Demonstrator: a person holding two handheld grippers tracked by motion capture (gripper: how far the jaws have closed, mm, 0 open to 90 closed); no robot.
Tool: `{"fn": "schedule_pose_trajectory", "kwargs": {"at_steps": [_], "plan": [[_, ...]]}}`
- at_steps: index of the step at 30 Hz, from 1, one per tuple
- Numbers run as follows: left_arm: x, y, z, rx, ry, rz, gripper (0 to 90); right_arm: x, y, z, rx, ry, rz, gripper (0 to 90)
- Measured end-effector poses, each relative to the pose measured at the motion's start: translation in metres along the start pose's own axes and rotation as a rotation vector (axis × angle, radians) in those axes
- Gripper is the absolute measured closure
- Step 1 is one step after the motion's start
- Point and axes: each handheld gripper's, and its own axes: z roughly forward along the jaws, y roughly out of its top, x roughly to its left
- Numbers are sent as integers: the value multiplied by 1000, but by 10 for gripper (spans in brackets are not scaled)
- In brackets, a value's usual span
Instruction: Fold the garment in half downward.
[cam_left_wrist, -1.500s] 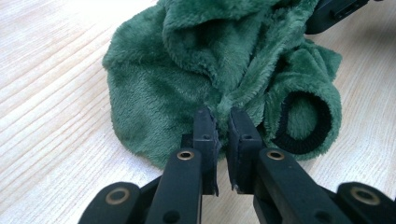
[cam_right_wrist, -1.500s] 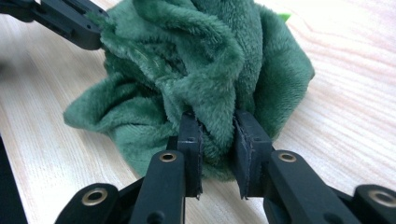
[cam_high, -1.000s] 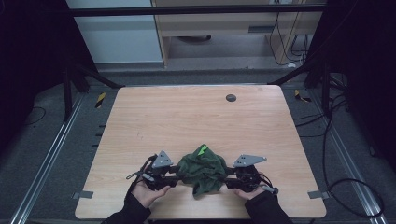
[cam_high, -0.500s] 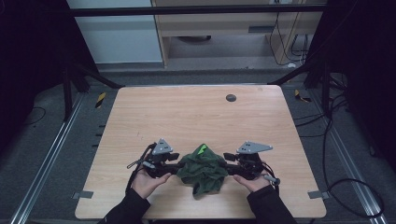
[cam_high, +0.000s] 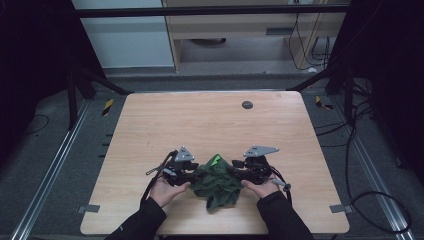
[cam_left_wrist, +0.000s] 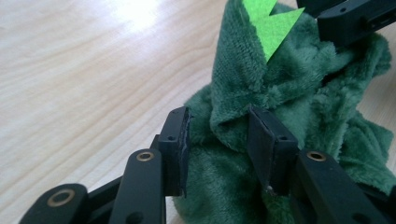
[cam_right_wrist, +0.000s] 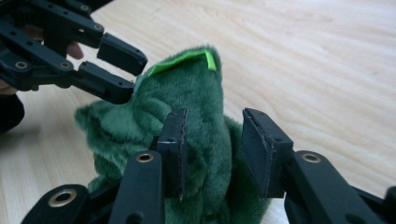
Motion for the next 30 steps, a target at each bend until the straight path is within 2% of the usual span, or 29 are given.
{"fn": "schedule_pose_trajectory", "kwargs": {"at_steps": [6, 11, 15, 18, 26, 30], "plan": [[2, -3, 9, 25, -26, 4, 636, 0, -8, 7, 48, 21, 9, 669], [3, -4, 12, 26, -46, -8, 744, 1, -8, 7, 51, 27, 2, 753], [3, -4, 12, 38, -44, -6, 866, 1, -8, 6, 50, 25, 7, 830], [2, -4, 10, 34, -55, -8, 888, 1, -8, 4, 51, 27, 7, 868], [-2, -1, -3, -2, -62, 0, 899, 4, -5, -1, 31, 30, -6, 877], [-8, 0, -21, -32, -70, 9, 900, 10, -3, -10, 7, 40, -19, 876]]}}
